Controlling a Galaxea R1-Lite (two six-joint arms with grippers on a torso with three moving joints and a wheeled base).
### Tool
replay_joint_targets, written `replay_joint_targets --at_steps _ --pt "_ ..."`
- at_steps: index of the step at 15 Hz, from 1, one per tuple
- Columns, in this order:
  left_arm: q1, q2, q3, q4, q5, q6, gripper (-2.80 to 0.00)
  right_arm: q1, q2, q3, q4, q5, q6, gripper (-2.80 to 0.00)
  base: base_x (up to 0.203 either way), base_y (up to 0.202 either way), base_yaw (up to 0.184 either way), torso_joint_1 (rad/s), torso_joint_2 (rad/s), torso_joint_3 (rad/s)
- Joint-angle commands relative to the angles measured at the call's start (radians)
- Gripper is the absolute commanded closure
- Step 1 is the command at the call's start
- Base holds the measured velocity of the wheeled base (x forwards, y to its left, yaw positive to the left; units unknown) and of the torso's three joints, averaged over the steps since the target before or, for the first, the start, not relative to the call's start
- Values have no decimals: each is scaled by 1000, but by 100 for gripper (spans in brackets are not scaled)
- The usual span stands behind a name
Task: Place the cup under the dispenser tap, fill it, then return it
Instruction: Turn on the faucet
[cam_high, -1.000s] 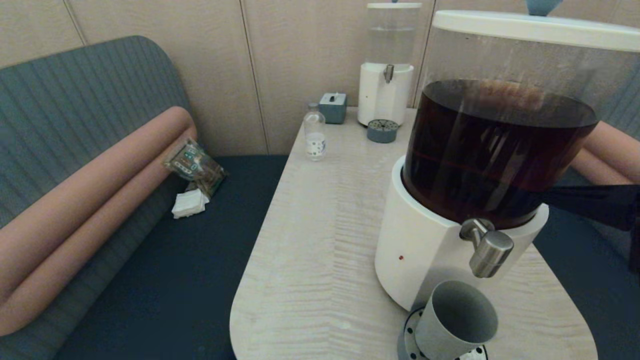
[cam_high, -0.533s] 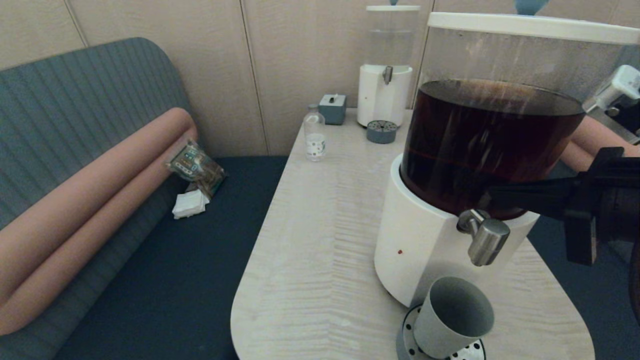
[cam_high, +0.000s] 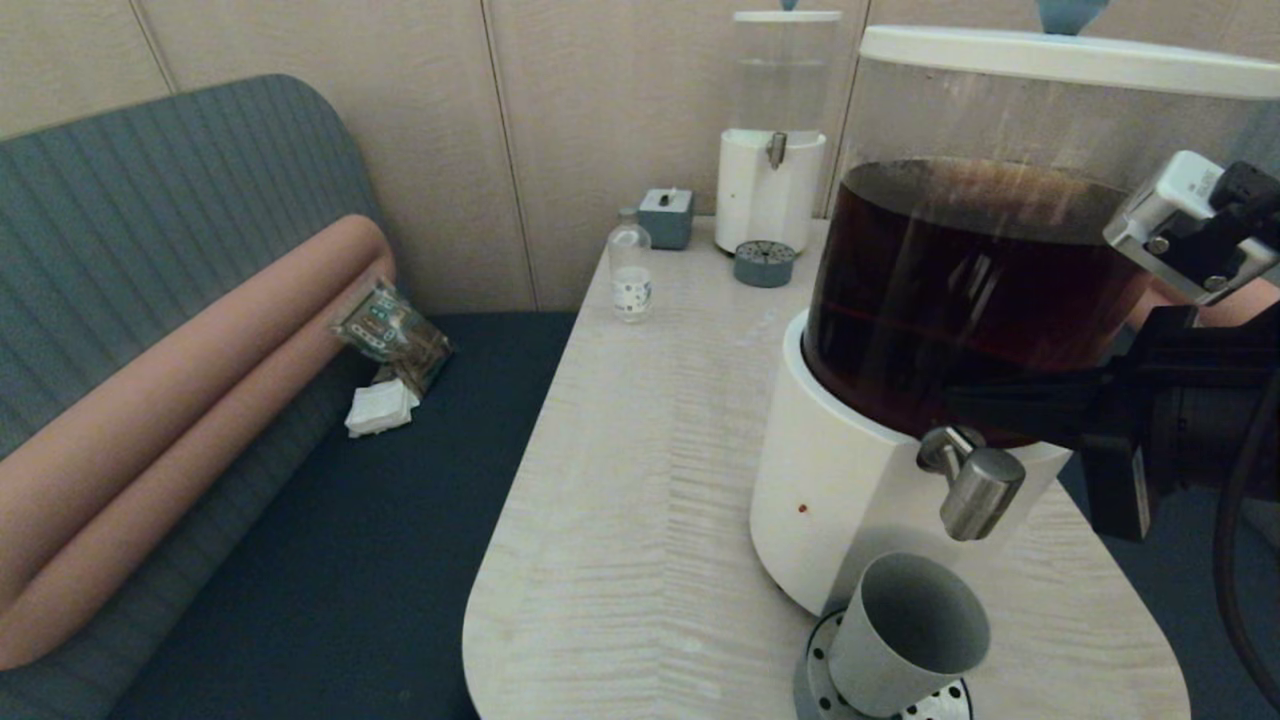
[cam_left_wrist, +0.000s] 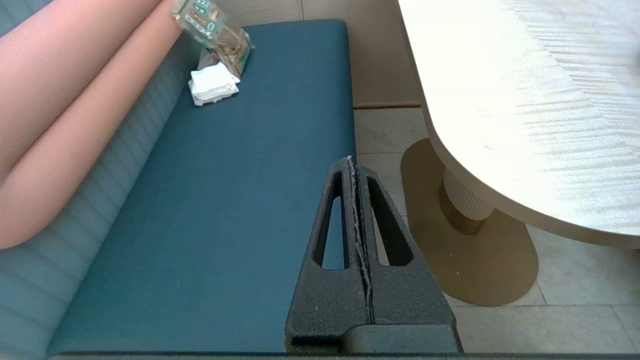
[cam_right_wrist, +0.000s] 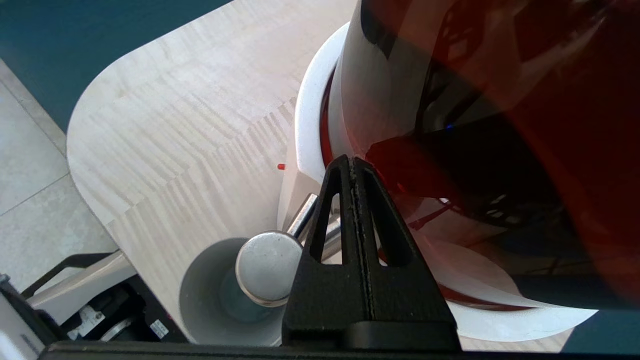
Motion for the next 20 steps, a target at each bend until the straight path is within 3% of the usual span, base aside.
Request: replay_joint_targets --at_steps 1,20 --pt "0 1 0 1 0 0 0 0 -19 12 0 -4 -2 0 0 0 0 0 0 0" --pt "0 1 0 1 0 0 0 6 -73 109 23 -17 -3 0 0 0 0 0 0 0"
